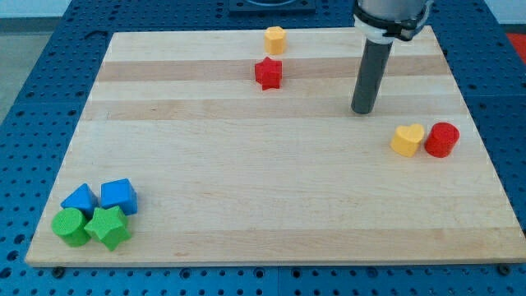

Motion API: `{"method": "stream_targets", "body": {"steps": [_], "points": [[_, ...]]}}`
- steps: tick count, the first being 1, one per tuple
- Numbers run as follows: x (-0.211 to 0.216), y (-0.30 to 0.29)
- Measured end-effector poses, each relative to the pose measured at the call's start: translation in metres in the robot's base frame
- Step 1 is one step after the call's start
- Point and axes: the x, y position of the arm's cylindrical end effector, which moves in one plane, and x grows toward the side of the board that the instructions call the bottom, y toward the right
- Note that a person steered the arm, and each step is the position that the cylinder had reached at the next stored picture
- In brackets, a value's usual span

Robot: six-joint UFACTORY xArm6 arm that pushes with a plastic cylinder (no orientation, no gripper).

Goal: Move your arm to the left of yellow heart

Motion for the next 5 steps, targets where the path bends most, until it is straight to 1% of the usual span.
{"method": "stream_targets", "body": {"steps": [5], "points": [[0.03, 0.0]]}}
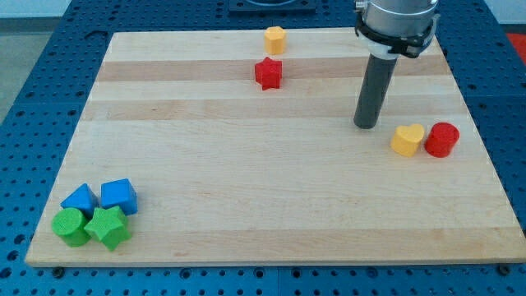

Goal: Move your arm to the left of yellow heart

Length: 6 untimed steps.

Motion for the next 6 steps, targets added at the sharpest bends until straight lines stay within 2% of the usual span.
{"method": "stream_targets", "body": {"steps": [6], "points": [[0.047, 0.0]]}}
